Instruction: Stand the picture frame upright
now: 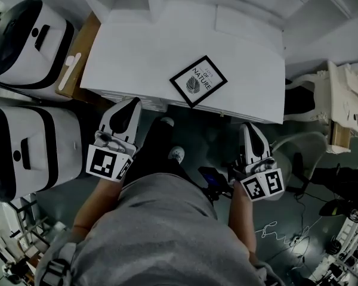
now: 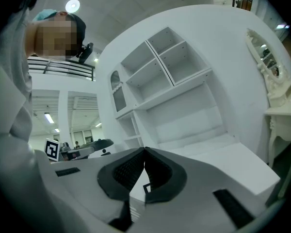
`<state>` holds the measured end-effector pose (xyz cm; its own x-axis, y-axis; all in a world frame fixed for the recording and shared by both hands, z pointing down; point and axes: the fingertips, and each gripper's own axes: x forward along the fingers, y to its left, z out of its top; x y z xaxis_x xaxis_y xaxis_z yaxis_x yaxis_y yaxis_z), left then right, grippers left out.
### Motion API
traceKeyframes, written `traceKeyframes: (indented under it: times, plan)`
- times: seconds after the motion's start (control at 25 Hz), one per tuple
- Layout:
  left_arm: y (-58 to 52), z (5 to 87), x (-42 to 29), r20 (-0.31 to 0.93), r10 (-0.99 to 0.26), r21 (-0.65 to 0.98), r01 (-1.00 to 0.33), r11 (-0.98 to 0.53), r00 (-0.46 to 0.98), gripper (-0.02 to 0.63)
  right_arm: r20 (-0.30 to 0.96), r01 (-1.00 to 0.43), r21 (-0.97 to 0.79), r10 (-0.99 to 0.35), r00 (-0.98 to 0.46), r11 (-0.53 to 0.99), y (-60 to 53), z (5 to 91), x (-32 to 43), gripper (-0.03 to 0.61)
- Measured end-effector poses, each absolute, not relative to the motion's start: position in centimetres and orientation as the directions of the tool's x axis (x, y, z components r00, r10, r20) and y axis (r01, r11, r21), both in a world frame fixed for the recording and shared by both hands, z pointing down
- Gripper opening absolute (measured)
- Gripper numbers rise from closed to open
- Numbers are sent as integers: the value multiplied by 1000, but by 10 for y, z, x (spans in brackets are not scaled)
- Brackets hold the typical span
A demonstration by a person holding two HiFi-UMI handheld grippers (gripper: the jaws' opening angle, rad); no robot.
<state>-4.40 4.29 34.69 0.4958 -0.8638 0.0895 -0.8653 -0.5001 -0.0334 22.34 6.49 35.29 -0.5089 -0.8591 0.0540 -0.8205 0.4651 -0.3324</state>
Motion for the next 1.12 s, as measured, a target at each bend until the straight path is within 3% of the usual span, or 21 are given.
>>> traceKeyframes:
  times: [0.44, 1.12]
  plan:
    - [-29, 354, -25, 99, -762, -32, -764, -645, 640, 6, 58, -871, -340, -916, -397, 355, 15, 339, 229, 26]
    - [-115, 353, -32, 98, -683, -22, -685, -729, 724, 6, 60, -909, -325, -954, -295, 261, -45, 329, 211, 26]
